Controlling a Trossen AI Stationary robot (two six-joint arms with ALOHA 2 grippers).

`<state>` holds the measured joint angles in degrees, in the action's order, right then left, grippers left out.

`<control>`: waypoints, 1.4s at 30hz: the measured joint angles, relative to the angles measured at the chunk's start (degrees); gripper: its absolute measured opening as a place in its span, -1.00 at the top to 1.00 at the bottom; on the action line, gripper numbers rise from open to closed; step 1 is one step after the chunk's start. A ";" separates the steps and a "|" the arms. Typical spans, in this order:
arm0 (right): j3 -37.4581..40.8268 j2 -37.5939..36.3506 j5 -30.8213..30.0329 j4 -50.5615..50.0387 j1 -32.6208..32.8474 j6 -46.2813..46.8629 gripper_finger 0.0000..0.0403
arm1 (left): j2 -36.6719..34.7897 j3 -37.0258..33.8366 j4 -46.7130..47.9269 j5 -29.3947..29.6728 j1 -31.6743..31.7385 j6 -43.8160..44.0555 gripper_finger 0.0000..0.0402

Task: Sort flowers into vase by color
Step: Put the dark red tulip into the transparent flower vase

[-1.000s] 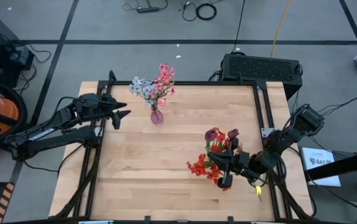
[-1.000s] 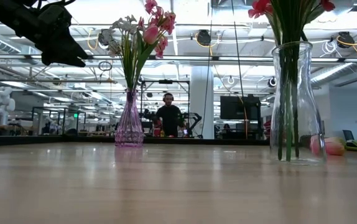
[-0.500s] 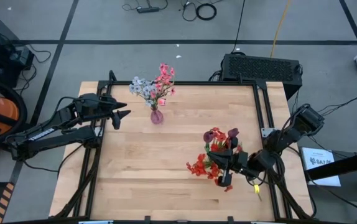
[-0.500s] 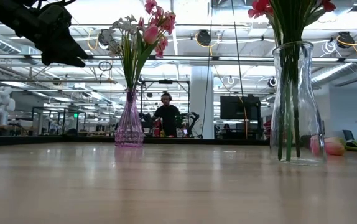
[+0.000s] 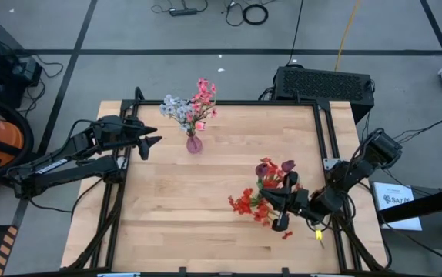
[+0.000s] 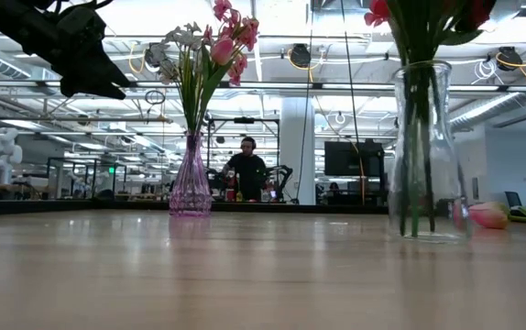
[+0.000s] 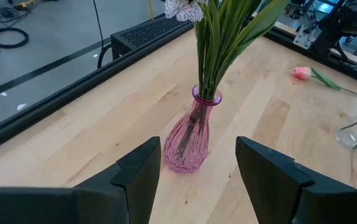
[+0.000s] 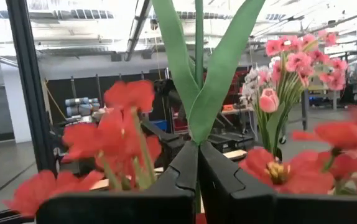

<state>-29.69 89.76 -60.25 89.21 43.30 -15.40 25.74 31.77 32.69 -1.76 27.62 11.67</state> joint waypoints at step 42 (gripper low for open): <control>-13.06 -0.50 -13.18 -33.63 -0.40 13.89 1.00 | 0.02 0.00 -0.28 0.02 0.00 -0.51 -0.07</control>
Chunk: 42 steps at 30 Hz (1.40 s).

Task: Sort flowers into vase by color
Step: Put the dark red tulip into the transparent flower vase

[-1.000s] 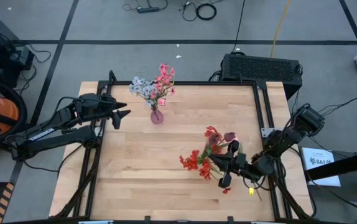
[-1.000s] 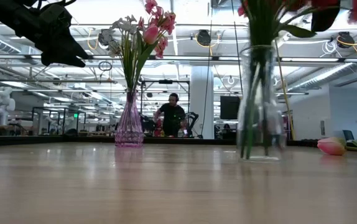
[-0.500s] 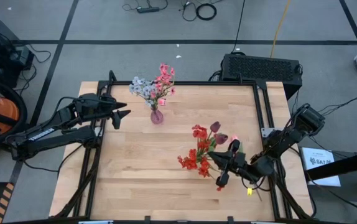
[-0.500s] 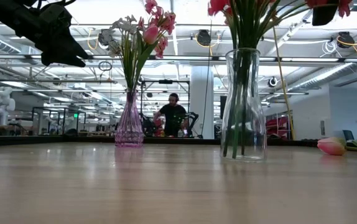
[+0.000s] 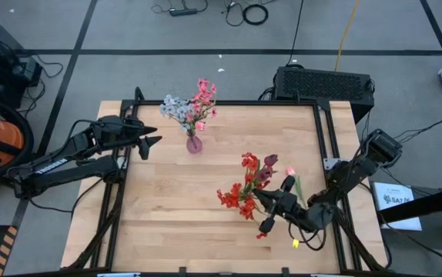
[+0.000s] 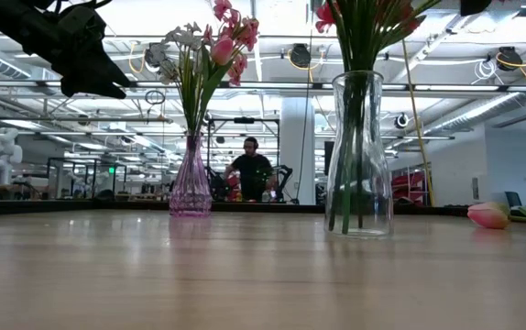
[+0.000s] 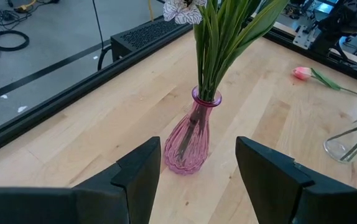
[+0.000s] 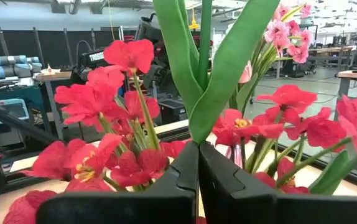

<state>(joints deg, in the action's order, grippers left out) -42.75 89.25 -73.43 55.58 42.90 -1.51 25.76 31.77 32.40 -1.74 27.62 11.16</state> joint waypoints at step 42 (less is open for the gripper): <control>-7.64 -2.87 16.78 -45.05 -5.10 36.58 0.40 | -0.01 -0.01 0.25 0.00 0.00 0.13 -0.07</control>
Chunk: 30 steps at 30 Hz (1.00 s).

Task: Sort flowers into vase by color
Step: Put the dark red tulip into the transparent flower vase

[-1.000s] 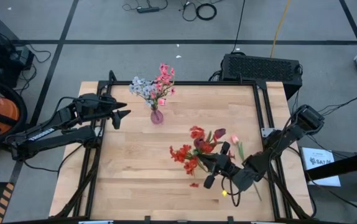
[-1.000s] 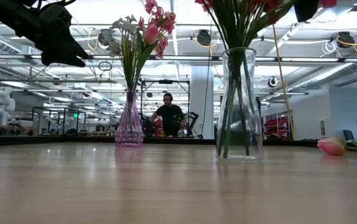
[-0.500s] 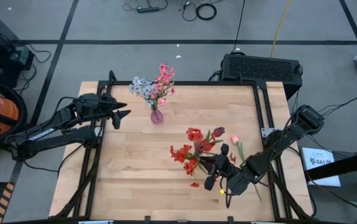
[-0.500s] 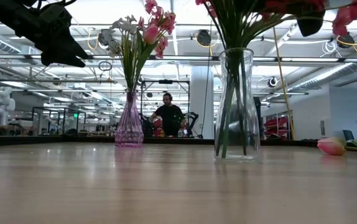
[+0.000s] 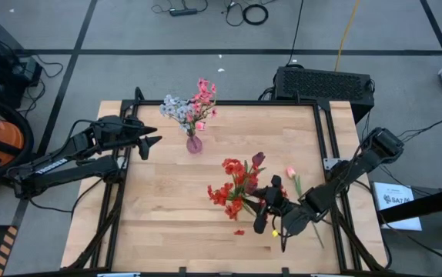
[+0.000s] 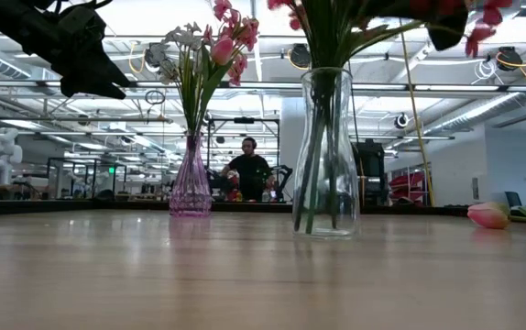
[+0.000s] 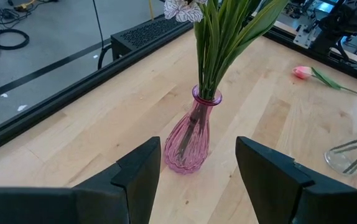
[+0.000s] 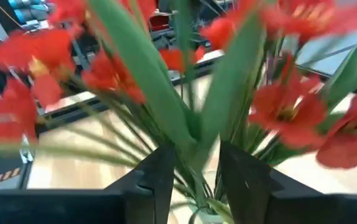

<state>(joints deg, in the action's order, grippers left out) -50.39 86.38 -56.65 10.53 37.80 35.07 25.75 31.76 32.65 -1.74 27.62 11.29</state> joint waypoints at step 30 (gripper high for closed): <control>0.04 -18.17 30.19 -16.67 -7.74 6.00 0.50 | -0.01 0.00 0.01 0.00 -0.01 -0.15 -0.07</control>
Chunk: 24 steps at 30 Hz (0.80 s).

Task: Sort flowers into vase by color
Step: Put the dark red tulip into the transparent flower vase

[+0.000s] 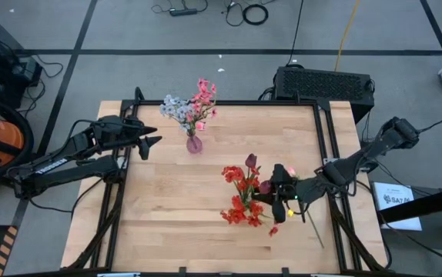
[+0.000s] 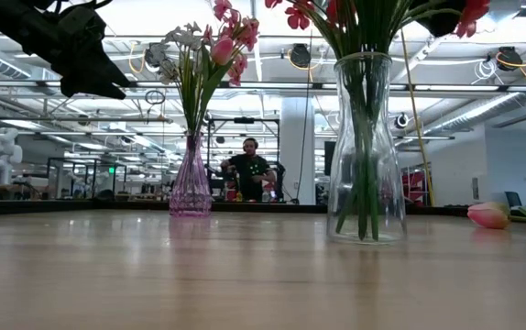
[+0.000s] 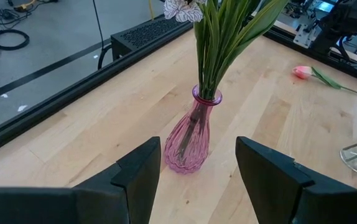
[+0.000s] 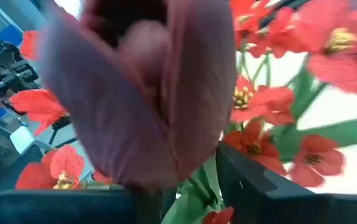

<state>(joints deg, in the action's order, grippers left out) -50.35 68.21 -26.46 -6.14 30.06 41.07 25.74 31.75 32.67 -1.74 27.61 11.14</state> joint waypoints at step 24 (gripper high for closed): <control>-0.02 -12.61 10.29 -13.69 -6.05 4.11 0.49 | 0.02 -0.01 0.00 0.02 0.01 -1.11 -0.07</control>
<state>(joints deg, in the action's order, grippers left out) -50.37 55.60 -16.17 -19.83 24.02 45.18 25.76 31.75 32.67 -1.72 27.62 10.02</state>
